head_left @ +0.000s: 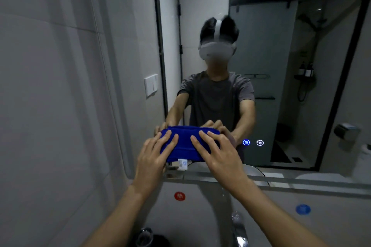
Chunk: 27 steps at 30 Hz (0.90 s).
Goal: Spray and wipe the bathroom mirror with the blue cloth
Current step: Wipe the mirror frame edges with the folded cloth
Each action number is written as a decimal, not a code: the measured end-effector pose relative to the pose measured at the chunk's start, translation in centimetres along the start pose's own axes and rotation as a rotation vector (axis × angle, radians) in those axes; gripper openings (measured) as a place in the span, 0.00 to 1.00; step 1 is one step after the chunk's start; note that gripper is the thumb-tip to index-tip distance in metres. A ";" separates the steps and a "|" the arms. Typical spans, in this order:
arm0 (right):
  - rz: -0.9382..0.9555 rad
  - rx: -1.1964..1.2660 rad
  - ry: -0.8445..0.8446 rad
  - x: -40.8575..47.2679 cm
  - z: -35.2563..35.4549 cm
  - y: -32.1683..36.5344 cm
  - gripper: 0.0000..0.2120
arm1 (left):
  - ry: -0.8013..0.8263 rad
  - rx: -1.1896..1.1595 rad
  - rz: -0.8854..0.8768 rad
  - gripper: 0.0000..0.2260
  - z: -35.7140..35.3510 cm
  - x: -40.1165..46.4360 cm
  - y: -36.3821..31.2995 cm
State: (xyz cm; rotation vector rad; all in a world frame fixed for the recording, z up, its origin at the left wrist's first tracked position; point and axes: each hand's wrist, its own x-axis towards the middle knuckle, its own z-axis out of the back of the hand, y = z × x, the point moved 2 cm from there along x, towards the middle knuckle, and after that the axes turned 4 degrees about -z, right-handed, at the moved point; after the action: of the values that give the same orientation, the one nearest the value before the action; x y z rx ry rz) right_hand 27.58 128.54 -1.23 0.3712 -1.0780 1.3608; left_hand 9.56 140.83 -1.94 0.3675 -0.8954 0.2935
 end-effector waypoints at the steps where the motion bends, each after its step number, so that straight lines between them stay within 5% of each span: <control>1: -0.005 0.016 0.028 -0.5 -0.3 0.3 0.40 | 0.036 -0.027 0.022 0.41 -0.3 -0.6 -0.2; 17: 0.002 0.172 0.440 -8.0 -3.3 5.4 0.38 | 0.332 -0.109 0.101 0.40 -3.9 -9.1 -2.6; 22: 0.077 0.200 0.597 -7.8 -2.6 5.8 0.39 | 0.446 -0.098 -0.037 0.43 -2.9 -9.9 -1.8; 27: 0.131 0.296 0.734 -2.2 1.7 4.6 0.33 | 0.513 -0.009 -0.242 0.28 1.1 -5.7 0.8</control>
State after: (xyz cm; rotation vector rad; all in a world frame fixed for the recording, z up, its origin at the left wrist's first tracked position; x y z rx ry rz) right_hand 23.12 127.02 -3.75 -0.0055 -0.2970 1.5967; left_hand 5.07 140.49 -5.70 0.3653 -0.3441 0.1481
